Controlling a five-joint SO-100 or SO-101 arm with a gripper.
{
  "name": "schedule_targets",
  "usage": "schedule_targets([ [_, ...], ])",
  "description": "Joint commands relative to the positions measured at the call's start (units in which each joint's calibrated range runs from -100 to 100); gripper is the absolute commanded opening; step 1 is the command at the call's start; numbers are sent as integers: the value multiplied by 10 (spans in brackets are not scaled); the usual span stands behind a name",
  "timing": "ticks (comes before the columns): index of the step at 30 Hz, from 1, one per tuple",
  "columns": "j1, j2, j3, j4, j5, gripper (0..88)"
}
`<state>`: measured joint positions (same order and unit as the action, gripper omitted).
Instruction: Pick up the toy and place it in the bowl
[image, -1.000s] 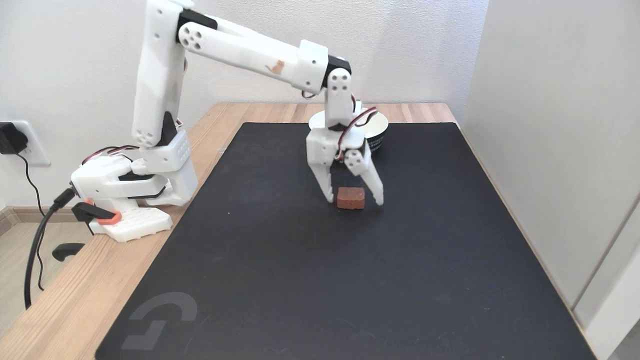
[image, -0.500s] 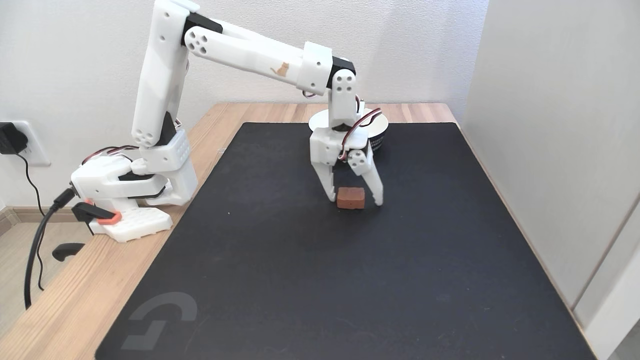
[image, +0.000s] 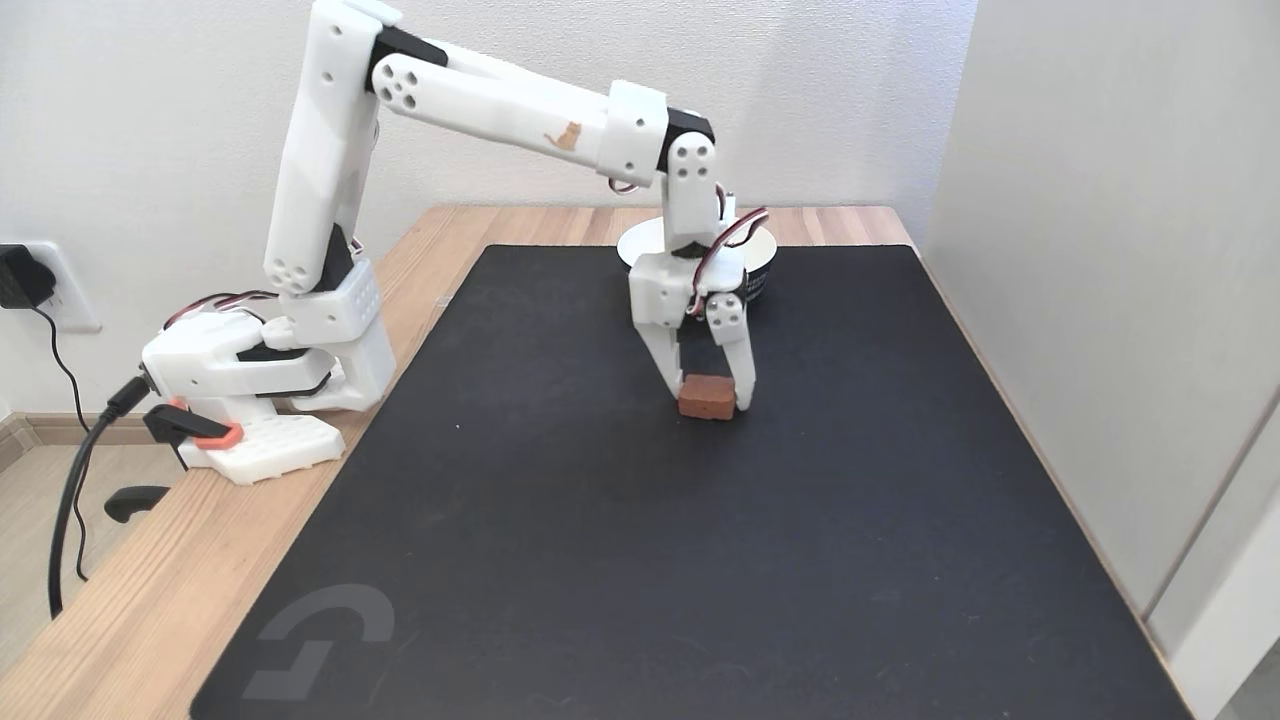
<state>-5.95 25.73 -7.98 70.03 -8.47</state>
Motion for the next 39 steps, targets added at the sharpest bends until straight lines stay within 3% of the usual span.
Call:
schedule_targets([
  [1, -29, -123, -10, -43, -1, 22],
  [6, -113, -339, 64, -103, -52, 22],
  [8, -159, -421, 164, -190, -78, 22],
  [12, -231, -428, 313, -354, -117, 22],
  [21, -297, -427, 499, -495, -133, 23],
  [27, -296, -428, 546, -531, -145, 45],
  [31, -300, -428, 551, -531, -141, 265],
  [39, -298, -436, 546, -531, -141, 241],
])
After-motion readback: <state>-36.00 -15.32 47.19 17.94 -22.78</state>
